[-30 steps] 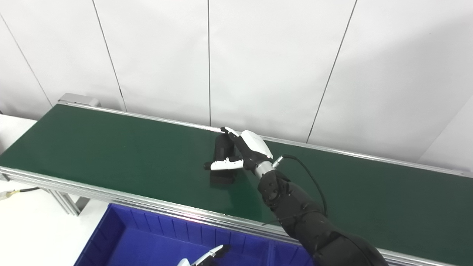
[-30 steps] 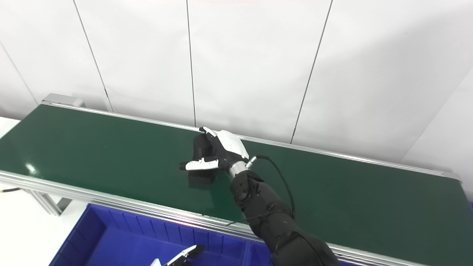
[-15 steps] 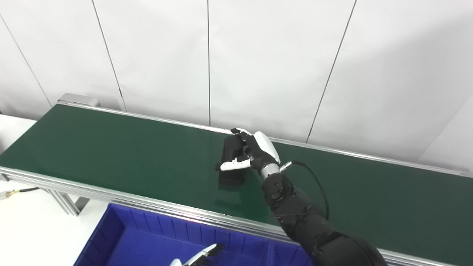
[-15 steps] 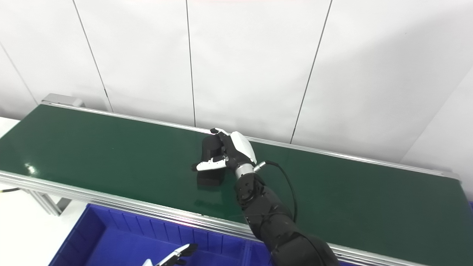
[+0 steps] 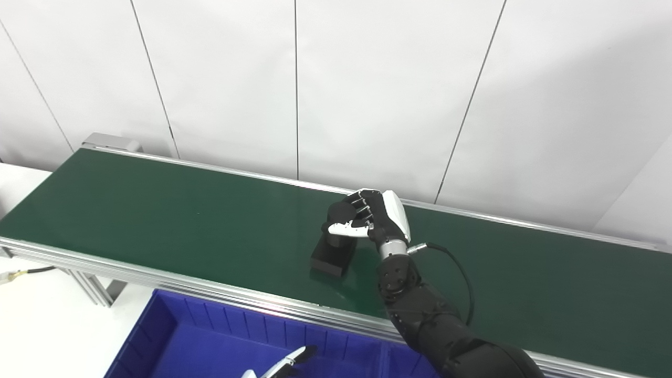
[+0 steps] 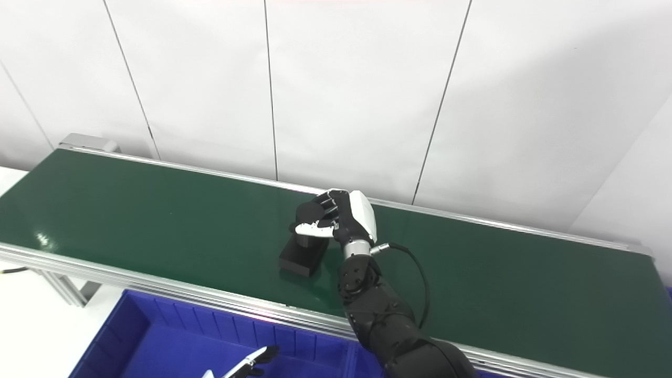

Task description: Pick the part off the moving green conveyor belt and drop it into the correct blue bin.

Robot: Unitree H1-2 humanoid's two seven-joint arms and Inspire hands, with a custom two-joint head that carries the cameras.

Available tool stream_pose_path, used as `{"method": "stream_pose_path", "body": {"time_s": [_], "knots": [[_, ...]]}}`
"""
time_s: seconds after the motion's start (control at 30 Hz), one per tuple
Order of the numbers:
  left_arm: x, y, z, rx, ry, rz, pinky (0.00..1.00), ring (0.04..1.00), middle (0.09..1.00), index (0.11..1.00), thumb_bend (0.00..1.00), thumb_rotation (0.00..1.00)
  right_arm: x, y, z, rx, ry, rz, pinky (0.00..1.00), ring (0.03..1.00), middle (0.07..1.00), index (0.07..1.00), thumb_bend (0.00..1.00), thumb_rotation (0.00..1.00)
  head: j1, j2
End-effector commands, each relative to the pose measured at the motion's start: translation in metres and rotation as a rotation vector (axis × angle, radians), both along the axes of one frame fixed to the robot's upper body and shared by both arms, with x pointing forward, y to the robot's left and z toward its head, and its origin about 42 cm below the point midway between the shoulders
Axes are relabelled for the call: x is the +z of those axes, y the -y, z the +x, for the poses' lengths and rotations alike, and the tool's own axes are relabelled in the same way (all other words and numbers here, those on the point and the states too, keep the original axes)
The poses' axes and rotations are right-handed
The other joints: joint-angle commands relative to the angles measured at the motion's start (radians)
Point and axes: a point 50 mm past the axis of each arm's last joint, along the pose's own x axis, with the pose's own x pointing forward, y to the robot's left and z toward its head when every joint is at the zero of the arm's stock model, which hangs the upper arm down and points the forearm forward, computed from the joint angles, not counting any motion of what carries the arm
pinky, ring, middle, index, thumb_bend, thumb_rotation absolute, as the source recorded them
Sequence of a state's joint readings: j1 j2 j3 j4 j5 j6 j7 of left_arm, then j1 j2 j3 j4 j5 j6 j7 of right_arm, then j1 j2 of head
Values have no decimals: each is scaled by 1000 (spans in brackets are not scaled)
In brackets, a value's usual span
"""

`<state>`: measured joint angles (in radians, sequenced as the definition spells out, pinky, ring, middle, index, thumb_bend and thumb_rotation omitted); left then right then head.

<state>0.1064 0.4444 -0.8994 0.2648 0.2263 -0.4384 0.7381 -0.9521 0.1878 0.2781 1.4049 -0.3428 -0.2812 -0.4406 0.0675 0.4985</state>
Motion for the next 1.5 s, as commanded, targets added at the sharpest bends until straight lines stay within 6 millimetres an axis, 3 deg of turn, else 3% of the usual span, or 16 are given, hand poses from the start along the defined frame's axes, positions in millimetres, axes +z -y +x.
{"method": "stream_pose_path", "body": {"time_s": [0.0,0.17,0.2,0.27,0.47,0.67,0.8,0.83,0.93,1.03,1.1,1.27,1.4,1.43,1.47], "knots": [[8,-4,3,-7,36,-28,787,872,898,901,1000,613,13,-5,6,12,51,-5,337,455,555,478,493,0,-3,3],[8,-5,6,-10,34,-25,790,872,899,905,1000,619,8,0,4,-10,57,-52,338,480,540,479,494,0,-7,3],[8,-5,6,-10,35,-25,783,869,898,905,1000,619,7,1,3,-14,67,-42,396,461,523,480,498,0,-10,5],[9,-4,7,-9,34,-30,774,866,898,905,1000,611,5,4,2,-21,84,-23,354,477,520,480,497,0,-17,8],[10,-2,6,-9,41,-35,739,849,897,905,1000,616,1,16,-3,-54,154,57,372,490,542,433,493,0,-38,25],[13,-1,8,-20,70,-26,765,862,902,917,995,635,6,44,-13,-85,265,179,425,453,564,437,492,0,-72,55],[14,6,14,-34,76,-37,789,872,904,919,994,629,19,71,-37,-108,337,234,321,453,581,463,488,0,-88,75],[14,7,15,-36,79,-39,792,871,905,917,988,622,22,76,-43,-110,353,242,390,402,570,467,490,0,-88,75],[17,12,19,-38,93,-53,794,871,904,911,986,612,31,92,-61,-115,379,270,409,438,555,448,495,0,-91,94],[17,17,21,-44,87,-67,818,885,910,918,995,611,36,110,-82,-113,395,288,312,447,564,470,489,0,-94,102],[18,19,23,-53,86,-74,828,892,915,922,994,610,38,120,-95,-122,395,280,318,457,557,459,491,0,-95,110],[19,22,26,-77,92,-70,858,911,932,934,971,624,35,142,-126,-151,381,263,135,444,545,441,510,0,-106,122],[20,22,27,-77,90,-72,842,900,927,930,979,650,30,151,-143,-169,388,255,148,444,546,438,510,0,-120,123],[20,22,27,-79,91,-72,842,900,927,930,977,653,27,155,-150,-172,386,253,193,445,547,439,510,0,-124,127],[21,22,28,-81,91,-73,843,901,928,930,971,654,26,157,-154,-173,384,252,308,446,549,443,510,0,-124,127]]}}
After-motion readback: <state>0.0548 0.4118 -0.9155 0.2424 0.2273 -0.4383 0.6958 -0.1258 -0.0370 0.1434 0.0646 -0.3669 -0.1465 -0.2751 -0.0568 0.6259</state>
